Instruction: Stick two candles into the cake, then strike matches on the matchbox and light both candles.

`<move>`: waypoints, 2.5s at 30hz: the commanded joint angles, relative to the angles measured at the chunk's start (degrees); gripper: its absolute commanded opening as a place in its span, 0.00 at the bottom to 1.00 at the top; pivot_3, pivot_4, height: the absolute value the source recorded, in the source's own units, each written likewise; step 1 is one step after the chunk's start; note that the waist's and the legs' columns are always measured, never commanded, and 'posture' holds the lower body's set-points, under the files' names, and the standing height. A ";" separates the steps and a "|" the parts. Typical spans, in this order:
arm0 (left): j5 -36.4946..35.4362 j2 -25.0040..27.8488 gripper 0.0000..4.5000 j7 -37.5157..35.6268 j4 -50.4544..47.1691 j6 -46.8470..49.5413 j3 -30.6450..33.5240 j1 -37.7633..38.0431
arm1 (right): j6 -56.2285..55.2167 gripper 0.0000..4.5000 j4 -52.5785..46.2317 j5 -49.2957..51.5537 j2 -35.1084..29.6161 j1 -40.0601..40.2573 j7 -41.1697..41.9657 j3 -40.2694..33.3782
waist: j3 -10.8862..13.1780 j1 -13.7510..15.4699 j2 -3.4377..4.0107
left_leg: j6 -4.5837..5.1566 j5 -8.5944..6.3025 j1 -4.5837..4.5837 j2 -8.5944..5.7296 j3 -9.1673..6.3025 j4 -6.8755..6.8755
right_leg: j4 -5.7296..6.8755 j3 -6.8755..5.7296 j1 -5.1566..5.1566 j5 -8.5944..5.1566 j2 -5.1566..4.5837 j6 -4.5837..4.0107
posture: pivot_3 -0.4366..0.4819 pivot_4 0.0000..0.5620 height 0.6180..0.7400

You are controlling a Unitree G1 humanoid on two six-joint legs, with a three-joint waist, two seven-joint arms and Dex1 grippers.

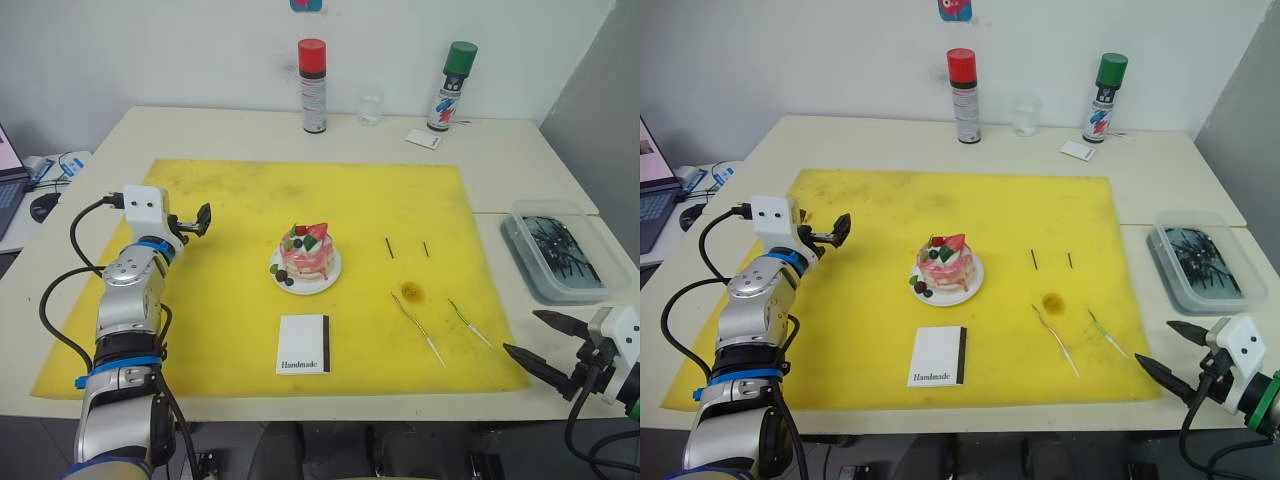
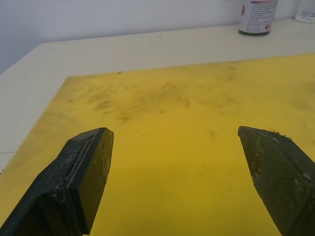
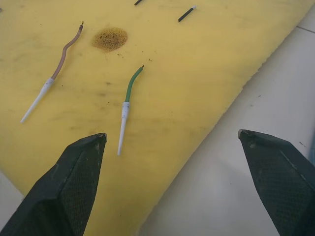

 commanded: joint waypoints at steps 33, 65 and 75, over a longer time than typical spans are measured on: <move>-4.77 4.14 1.00 -5.44 -4.24 -0.51 4.23 0.88 | 0.80 1.00 -5.48 1.10 -0.63 2.90 0.21 -1.85 | 0.00 0.00 0.00 | 0.00 0.00 0.00 0.02 0.00 0.01 | 0.01 0.00 0.00 0.00 0.00 0.00 | 0.48 0.27 1.00; -11.44 10.02 1.00 -49.18 -54.83 12.72 -36.45 0.96 | 9.39 0.62 -6.40 -6.58 -3.91 -2.04 -3.94 10.02 | -0.08 -0.03 0.13 | 0.03 0.00 0.02 0.01 -0.05 0.09 | 0.01 0.03 0.04 -0.19 0.06 -0.31 | 0.48 0.27 1.00; -11.43 8.22 1.00 -48.49 -54.85 13.49 -35.53 0.52 | 8.49 0.01 -4.93 -7.66 -3.62 -1.43 -4.28 10.66 | -0.09 -0.01 0.14 | 0.03 0.00 0.03 0.00 -0.09 0.16 | -0.02 0.02 0.13 -0.23 0.04 -0.36 | 0.48 0.27 1.00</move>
